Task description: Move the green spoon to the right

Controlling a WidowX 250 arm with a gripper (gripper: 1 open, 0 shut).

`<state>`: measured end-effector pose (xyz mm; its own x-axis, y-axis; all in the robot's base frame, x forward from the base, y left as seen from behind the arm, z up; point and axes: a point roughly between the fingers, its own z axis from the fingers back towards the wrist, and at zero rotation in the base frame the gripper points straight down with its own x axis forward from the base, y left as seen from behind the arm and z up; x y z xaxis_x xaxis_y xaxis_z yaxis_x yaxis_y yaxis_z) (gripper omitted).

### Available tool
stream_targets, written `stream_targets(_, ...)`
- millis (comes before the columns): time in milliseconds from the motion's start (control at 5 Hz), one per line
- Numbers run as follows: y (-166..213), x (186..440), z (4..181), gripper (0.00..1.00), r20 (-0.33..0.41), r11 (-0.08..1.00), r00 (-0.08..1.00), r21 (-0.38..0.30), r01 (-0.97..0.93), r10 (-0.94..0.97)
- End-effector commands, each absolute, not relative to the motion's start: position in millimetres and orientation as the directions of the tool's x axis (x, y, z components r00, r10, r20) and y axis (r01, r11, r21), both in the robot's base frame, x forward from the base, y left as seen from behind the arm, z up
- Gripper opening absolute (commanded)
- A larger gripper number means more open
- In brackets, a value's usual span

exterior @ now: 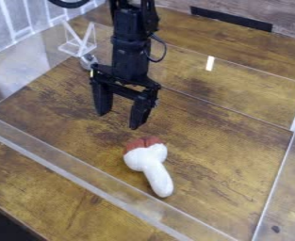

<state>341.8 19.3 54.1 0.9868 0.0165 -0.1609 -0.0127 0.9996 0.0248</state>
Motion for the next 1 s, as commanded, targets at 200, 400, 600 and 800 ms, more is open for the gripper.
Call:
stream_targets(200, 20, 355, 60.6, 0.00, -0.108, 0.999, 0.994, 0.029, -0.014, 0.017)
stream_targets(400, 20, 356, 60.3, 0.00, -0.105, 1.000, 0.994, 0.027, -0.015, 0.018)
stream_targets(600, 20, 353, 82.6, 0.00, -0.068, 1.000, 0.997, 0.019, -0.020, 0.022)
stream_targets(800, 20, 350, 105.7, 0.00, -0.032, 1.000, 0.999, 0.011, -0.023, 0.023)
